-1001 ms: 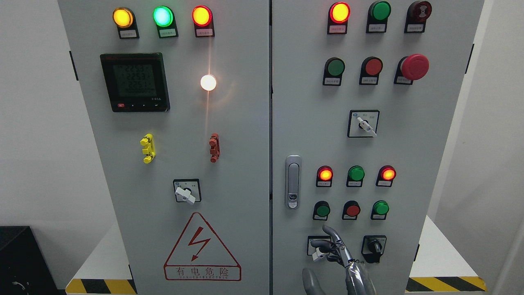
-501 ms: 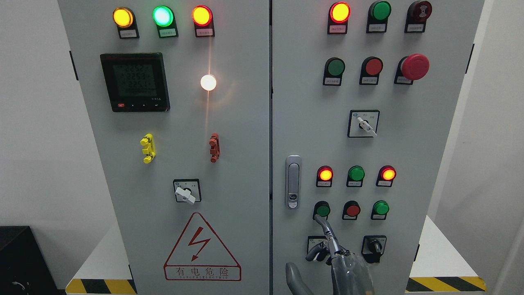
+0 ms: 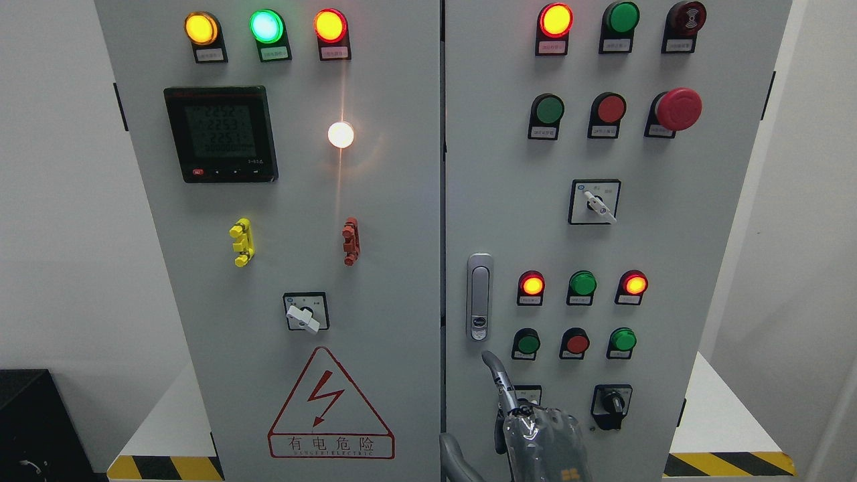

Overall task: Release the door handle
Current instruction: 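Raise the right hand up toward the silver door latch handle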

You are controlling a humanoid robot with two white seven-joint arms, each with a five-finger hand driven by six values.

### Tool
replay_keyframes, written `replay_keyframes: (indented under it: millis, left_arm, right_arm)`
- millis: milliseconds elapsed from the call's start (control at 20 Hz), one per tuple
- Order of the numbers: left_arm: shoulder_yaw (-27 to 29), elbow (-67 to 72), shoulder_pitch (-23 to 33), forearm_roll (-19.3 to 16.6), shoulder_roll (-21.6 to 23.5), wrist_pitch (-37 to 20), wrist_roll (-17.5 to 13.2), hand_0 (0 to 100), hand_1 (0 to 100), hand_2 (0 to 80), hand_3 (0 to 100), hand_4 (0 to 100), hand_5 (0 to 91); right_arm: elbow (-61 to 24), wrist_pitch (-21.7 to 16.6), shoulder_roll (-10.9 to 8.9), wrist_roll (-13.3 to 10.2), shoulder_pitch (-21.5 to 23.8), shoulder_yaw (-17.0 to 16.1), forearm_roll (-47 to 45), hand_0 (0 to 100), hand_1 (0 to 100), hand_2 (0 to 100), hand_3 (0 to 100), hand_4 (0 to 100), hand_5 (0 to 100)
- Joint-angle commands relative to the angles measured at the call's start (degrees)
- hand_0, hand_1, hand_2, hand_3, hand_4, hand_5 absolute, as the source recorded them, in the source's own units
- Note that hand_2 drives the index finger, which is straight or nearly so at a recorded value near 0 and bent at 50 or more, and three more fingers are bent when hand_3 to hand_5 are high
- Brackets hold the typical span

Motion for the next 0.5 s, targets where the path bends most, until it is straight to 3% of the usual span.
replay_keyframes:
  millis: [0,451]
  left_arm:
    - [0.0,1.7,-1.5,0.0,0.0,0.0,0.0,12,56,0.0,0,0,0.0]
    - [0.0,1.7,-1.5,0.0,0.0,0.0,0.0,12,56,0.0,0,0,0.0]
  right_arm:
    - [5.0,0.0,0.36,0.0,-2.7,1.5,7.0,34,19,0,100,100,100]
    - [8.4,3.8,0.36,0.1,-7.4,1.1,9.4,35,19,0,100,100,100]
